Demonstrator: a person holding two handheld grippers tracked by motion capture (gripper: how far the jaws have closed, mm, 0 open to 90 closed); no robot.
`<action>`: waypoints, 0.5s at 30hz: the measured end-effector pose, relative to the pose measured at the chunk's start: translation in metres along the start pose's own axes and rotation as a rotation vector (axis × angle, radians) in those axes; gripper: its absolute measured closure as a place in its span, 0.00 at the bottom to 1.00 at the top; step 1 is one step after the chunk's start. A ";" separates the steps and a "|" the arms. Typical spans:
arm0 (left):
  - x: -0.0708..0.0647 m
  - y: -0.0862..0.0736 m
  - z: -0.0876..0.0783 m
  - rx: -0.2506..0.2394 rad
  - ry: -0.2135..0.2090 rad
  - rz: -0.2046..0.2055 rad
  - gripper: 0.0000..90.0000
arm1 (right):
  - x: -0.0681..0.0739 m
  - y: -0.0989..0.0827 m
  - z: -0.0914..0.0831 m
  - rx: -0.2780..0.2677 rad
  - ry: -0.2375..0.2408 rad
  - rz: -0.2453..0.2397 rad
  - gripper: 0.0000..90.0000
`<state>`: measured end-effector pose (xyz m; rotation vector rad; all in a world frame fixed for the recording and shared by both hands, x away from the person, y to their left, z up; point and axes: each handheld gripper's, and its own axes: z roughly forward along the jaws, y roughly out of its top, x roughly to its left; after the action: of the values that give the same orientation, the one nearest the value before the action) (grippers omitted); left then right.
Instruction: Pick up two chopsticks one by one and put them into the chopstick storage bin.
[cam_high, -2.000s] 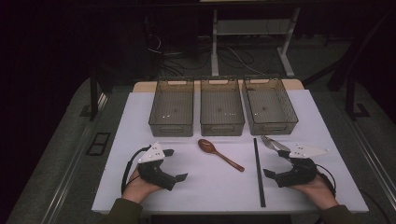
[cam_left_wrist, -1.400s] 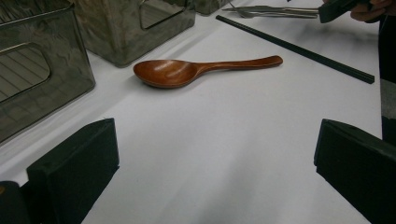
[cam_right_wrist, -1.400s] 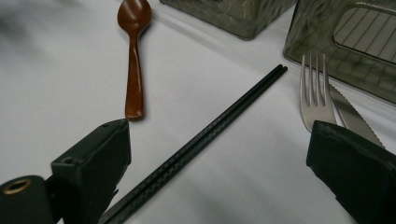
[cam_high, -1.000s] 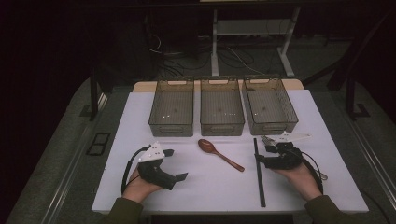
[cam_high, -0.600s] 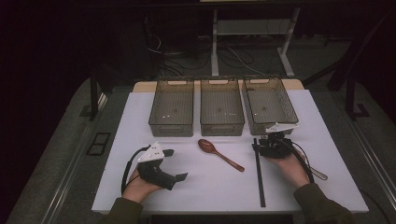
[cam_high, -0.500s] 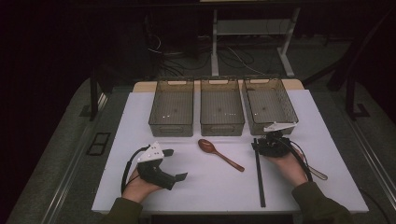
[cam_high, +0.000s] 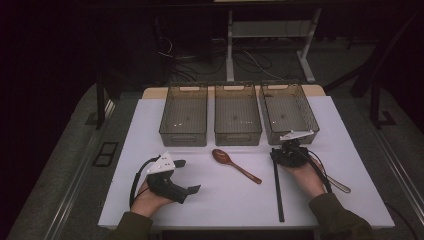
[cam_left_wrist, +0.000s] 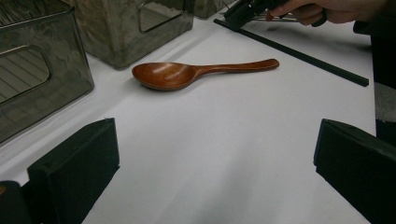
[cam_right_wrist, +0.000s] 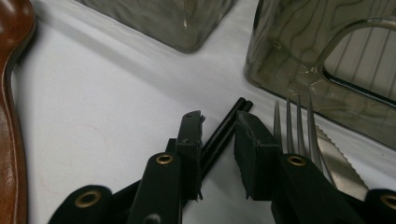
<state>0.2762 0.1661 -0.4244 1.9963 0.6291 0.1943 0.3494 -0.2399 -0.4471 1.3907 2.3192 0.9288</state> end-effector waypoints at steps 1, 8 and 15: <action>0.000 0.000 0.000 0.001 0.000 0.001 0.00 | 0.000 0.000 0.000 -0.001 0.000 0.000 0.79; 0.000 0.000 0.000 0.000 0.000 0.001 0.00 | 0.001 0.000 0.000 0.001 -0.002 -0.015 0.81; 0.000 0.000 0.000 0.000 -0.003 0.001 0.00 | 0.007 0.003 0.003 0.003 0.006 -0.028 0.81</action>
<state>0.2764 0.1659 -0.4243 1.9968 0.6258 0.1921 0.3493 -0.2324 -0.4470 1.3547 2.3397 0.9225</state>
